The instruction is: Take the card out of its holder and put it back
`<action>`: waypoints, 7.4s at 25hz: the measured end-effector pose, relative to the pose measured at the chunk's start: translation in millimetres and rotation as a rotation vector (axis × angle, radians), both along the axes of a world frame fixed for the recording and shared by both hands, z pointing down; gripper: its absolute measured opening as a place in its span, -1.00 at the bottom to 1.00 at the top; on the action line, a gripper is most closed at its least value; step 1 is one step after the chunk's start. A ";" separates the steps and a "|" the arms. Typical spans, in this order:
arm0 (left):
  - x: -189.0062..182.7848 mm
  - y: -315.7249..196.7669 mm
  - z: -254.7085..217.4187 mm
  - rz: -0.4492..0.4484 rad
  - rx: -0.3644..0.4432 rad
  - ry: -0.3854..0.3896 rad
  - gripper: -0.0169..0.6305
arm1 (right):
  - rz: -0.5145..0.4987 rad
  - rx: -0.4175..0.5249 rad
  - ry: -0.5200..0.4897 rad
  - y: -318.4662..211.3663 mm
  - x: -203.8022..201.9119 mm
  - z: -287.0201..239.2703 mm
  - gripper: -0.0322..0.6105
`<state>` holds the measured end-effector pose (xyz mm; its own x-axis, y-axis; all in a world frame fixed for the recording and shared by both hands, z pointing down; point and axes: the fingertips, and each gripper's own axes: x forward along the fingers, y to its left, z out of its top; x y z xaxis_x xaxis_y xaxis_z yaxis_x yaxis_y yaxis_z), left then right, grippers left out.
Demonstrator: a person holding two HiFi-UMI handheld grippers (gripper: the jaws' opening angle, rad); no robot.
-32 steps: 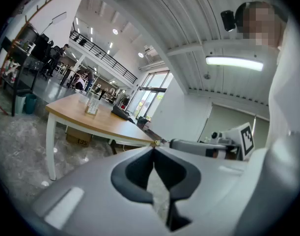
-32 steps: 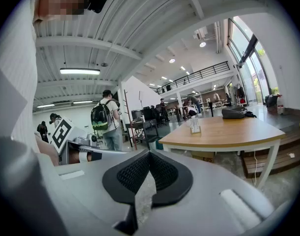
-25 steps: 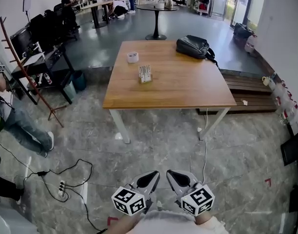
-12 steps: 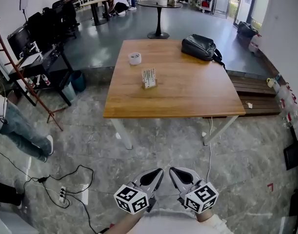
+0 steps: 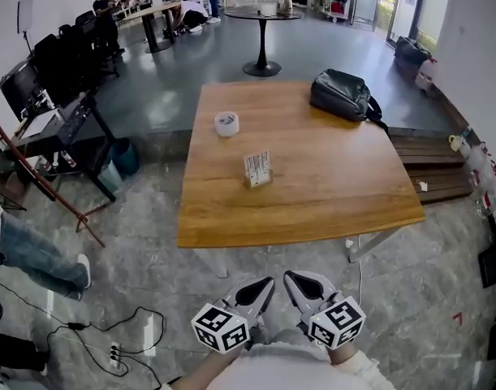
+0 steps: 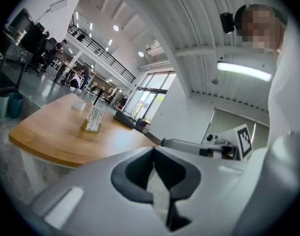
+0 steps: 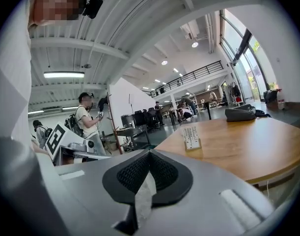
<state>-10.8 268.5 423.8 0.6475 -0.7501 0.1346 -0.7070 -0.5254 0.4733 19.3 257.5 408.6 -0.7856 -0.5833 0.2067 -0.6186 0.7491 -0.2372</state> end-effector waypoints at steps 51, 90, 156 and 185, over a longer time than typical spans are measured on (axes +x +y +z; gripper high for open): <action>-65.3 -386.0 -8.7 0.198 -0.013 -0.417 -0.92 | -0.174 -0.186 -0.010 -337.5 -52.8 36.1 -0.91; -60.6 -406.1 59.8 0.823 -0.253 -0.936 -0.82 | -0.184 -0.213 0.040 -339.8 -71.1 55.8 -0.90; -70.0 -399.8 -0.5 0.788 -0.186 -1.009 -0.89 | -0.161 -0.131 0.032 -328.3 -61.4 27.0 -0.91; -70.6 -402.4 -38.8 0.737 -0.143 -0.924 -0.89 | -0.174 -0.088 0.036 -330.7 -64.5 15.8 -0.91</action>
<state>-81.4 -133.9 385.0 0.5303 -0.1774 0.8291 -0.3608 -0.9321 0.0313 -45.2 -73.2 424.4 -0.8641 -0.4179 0.2804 -0.4909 0.8228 -0.2865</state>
